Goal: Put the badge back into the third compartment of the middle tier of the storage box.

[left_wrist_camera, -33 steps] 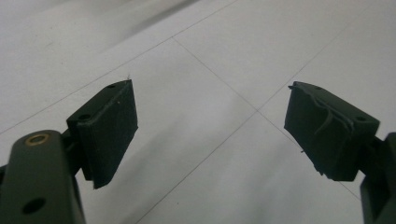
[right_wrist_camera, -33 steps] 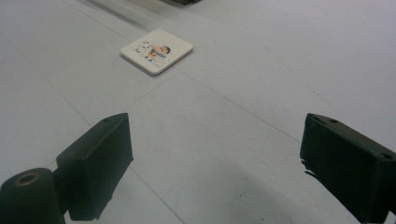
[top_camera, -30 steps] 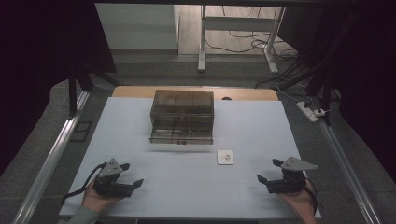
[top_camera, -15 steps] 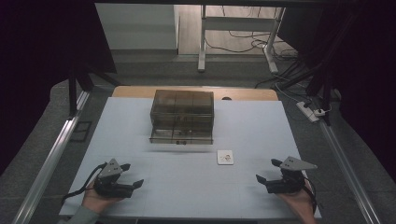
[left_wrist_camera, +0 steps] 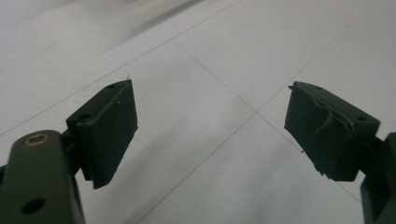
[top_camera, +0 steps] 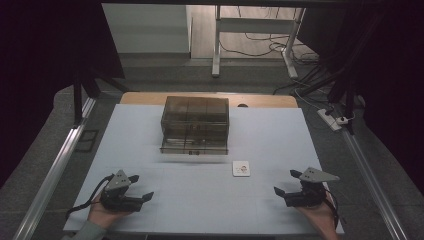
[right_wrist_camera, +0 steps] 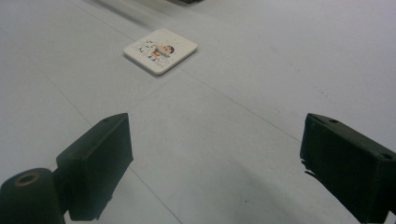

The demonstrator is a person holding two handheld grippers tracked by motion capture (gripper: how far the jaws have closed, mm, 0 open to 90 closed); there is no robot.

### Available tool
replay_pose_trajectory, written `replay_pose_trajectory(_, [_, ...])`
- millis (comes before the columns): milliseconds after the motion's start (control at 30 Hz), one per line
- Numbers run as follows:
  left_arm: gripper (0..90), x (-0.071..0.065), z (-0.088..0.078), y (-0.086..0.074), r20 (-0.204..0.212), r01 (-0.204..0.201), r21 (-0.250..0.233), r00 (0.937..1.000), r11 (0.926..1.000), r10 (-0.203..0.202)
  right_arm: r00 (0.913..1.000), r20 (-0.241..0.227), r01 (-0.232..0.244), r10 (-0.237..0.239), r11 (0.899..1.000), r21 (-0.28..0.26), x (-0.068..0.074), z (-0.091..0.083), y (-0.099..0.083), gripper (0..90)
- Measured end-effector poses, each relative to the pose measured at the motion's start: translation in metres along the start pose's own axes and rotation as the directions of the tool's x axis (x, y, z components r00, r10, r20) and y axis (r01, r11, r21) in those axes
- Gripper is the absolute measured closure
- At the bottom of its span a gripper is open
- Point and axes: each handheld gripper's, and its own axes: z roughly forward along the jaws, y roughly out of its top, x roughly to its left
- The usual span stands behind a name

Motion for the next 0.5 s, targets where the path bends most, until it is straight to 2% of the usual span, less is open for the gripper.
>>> replay_pose_trajectory(167, [17.0,0.000,0.002,0.000,0.006,-0.007,0.008,1.0000,0.9999,0.007,1.0000,0.002,0.002,-0.002,1.000,0.002,0.000,-0.001,0.002,8.7])
replay_pose_trajectory(267, [17.0,0.000,0.001,0.000,0.004,-0.004,0.005,1.0000,1.0000,0.004,0.9985,-0.052,-0.019,0.019,1.000,0.000,0.000,0.000,0.004,8.8])
replay_pose_trajectory(300, [17.0,0.000,0.001,0.000,0.004,-0.004,0.005,1.0000,1.0000,0.004,0.9984,-0.053,-0.018,0.018,1.000,0.008,0.001,0.000,0.006,8.9])
replay_pose_trajectory(367, [17.0,0.000,0.001,0.000,0.004,-0.005,0.006,1.0000,1.0000,0.005,0.9989,-0.047,0.000,0.001,1.000,0.011,0.004,-0.001,0.010,10.2])
replay_pose_trajectory(500, [17.1,-0.001,0.002,0.000,0.003,-0.007,0.010,1.0000,0.9999,0.007,0.9980,-0.062,0.010,-0.011,1.000,-0.018,0.007,-0.002,0.018,11.3])
